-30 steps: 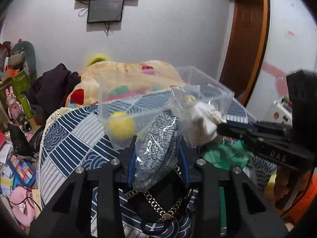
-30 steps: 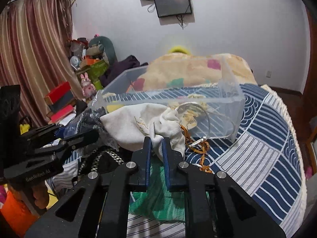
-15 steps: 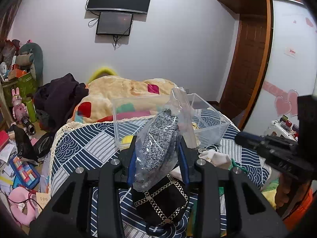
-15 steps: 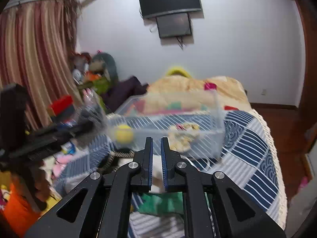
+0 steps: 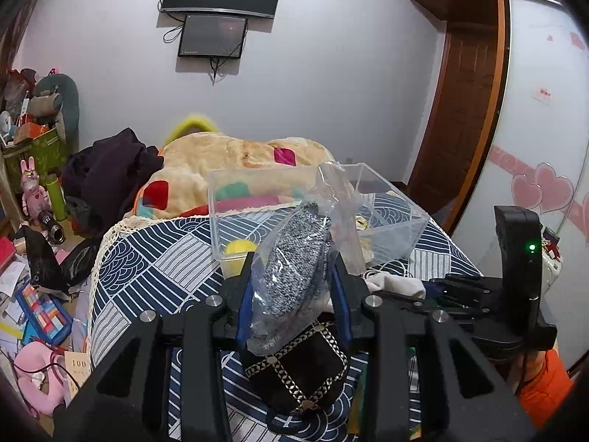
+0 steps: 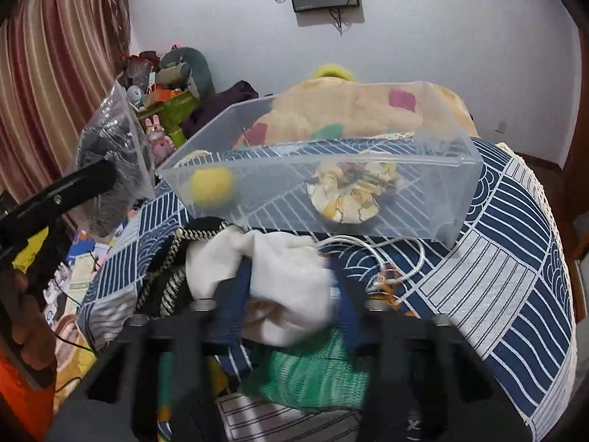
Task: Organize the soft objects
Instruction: 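Lower the scrubber into the box with the left tool while the right tool drops the cloth bag in, then grasp the black chain-trimmed cap with the left tool while the right tool grasps the green knitted glove, then place the cap into the box with the left tool while the right tool drops the glove in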
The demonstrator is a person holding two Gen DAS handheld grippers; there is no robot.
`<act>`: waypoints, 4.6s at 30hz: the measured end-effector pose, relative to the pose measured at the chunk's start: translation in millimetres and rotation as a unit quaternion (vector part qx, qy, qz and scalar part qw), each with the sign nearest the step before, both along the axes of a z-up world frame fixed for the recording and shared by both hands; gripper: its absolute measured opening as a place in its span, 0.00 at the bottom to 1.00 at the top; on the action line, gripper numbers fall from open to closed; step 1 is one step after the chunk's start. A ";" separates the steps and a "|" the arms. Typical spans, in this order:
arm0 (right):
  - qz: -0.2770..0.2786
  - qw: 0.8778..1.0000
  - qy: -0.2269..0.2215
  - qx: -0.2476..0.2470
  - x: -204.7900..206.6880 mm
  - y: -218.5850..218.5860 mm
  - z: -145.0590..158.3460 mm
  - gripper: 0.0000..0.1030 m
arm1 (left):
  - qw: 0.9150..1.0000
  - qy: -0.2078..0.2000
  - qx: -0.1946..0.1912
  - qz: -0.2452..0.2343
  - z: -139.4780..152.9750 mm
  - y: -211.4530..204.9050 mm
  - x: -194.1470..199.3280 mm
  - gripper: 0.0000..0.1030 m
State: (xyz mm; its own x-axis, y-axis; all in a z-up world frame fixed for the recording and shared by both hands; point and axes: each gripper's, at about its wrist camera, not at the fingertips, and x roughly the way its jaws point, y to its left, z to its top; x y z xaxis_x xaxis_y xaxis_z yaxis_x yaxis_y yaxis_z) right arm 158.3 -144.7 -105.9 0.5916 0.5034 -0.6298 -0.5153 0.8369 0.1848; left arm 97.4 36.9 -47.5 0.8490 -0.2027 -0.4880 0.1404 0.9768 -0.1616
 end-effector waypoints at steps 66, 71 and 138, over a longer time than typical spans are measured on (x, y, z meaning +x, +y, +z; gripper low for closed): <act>-0.063 0.991 -0.116 -0.011 4.3 -31.7 85.2 0.80 | 0.999 0.025 0.022 -0.002 19.0 -21.3 60.2 0.72; -0.055 0.991 -0.125 -0.011 -12.9 -36.3 80.4 0.87 | 1.000 0.018 0.020 0.004 18.3 -14.9 36.6 0.92; -0.078 0.985 -0.153 0.033 -1.7 -37.3 86.9 0.23 | 1.000 -0.019 0.013 0.014 24.8 0.6 19.0 0.36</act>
State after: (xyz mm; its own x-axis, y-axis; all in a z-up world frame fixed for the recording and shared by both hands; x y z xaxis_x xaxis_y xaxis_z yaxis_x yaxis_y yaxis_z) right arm 156.7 -182.0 -19.0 0.8214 0.4255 -0.3799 -0.4221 0.9014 0.0969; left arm 116.5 37.5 -22.8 0.8717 -0.1662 -0.4610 0.1184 0.9843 -0.1310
